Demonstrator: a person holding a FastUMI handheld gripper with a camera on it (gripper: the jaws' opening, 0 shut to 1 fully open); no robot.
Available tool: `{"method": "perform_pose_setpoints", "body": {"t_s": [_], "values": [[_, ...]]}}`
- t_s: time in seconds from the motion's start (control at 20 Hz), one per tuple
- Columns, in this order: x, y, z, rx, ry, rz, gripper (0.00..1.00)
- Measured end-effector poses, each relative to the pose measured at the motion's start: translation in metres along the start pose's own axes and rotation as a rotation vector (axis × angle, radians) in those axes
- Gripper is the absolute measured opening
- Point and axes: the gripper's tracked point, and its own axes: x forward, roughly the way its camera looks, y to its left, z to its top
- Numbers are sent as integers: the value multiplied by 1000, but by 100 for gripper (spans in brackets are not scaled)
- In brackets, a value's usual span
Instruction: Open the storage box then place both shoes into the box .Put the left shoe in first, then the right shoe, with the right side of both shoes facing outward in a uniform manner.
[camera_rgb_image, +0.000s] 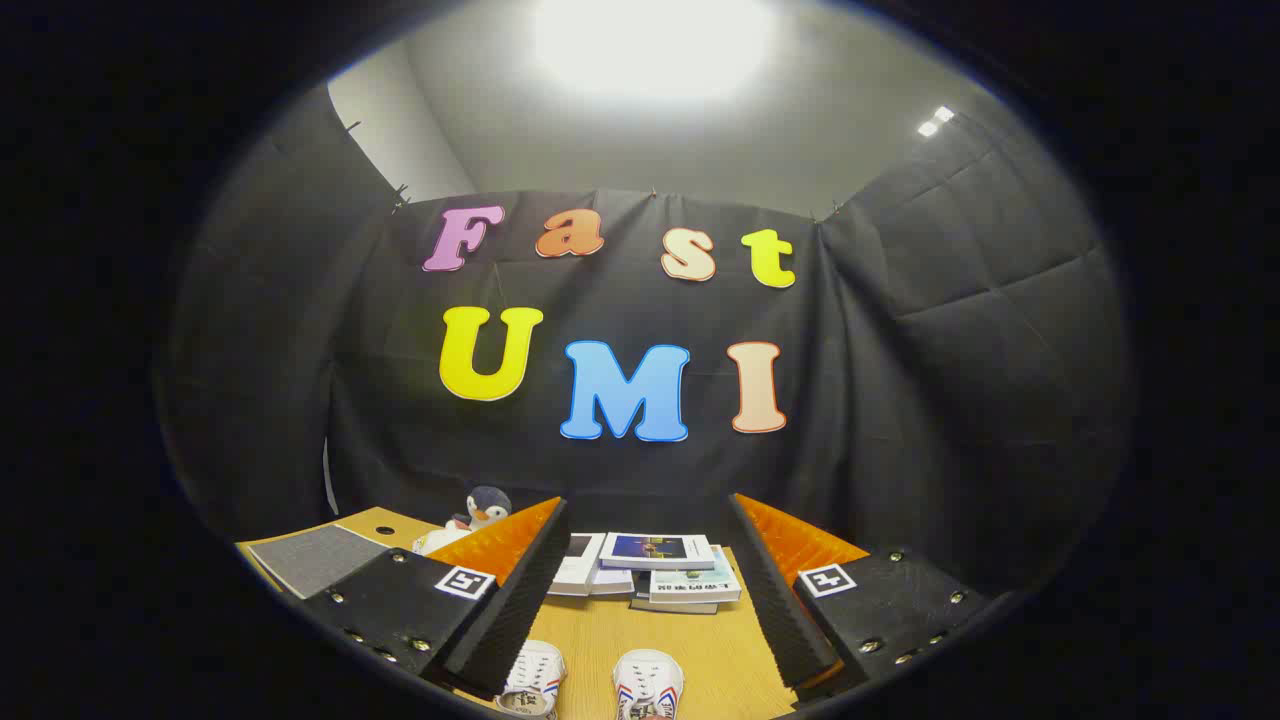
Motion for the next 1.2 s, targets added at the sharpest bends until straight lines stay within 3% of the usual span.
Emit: {"method": "perform_pose_setpoints", "body": {"t_s": [0.45,1.2], "values": [[5,-10,-15,41,40,-5,95],[17,1,-7,33,43,61,95]]}}
